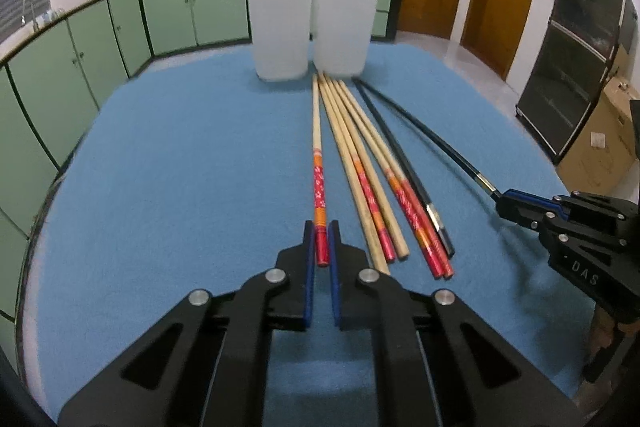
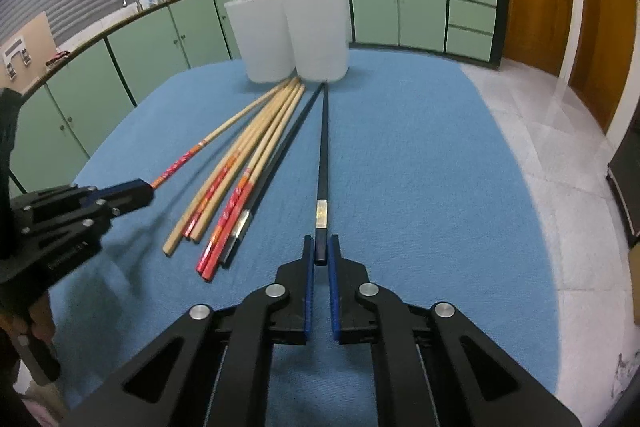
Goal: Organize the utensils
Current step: 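Lift both chopsticks over the white holder and open both tools to drop them in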
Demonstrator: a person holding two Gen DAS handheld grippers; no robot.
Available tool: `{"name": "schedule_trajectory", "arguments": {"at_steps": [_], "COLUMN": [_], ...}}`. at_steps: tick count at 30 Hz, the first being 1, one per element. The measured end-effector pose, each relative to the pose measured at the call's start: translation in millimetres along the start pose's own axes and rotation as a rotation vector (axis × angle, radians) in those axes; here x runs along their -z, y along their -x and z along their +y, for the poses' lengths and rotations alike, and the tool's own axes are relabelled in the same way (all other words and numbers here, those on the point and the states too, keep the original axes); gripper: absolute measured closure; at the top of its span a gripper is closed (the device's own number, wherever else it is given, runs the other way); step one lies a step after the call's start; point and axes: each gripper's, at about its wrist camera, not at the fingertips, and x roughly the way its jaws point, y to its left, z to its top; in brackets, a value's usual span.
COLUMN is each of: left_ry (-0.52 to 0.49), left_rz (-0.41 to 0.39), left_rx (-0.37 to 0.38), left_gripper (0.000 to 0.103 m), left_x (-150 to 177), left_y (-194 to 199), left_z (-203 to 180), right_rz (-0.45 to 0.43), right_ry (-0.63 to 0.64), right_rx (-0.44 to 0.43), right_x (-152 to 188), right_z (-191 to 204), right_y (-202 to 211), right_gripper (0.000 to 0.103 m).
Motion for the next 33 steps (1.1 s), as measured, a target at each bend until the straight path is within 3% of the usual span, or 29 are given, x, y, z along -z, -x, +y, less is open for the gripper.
{"name": "schedule_trajectory", "arguments": {"at_steps": [15, 25, 33], "left_ry": [0.022, 0.027, 0.025], "left_rz": [-0.265, -0.347, -0.366], "left_rx": [-0.029, -0.019, 0.009], "left_gripper": [0.098, 0.098, 0.098], "left_x": [-62.4, -104.9, -127.4], "left_y": [78.2, 89.9, 93.1], "left_z": [13.0, 9.5, 10.1], "right_rz": [-0.207, -0.283, -0.284], "right_ry": [0.008, -0.016, 0.031], "right_rx": [-0.026, -0.089, -0.111], "right_x": [-66.3, -120.4, -153.3], "right_z": [-12.5, -28.1, -27.4], "right_y": [72.1, 94.2, 98.1], "right_gripper": [0.097, 0.097, 0.097]}}
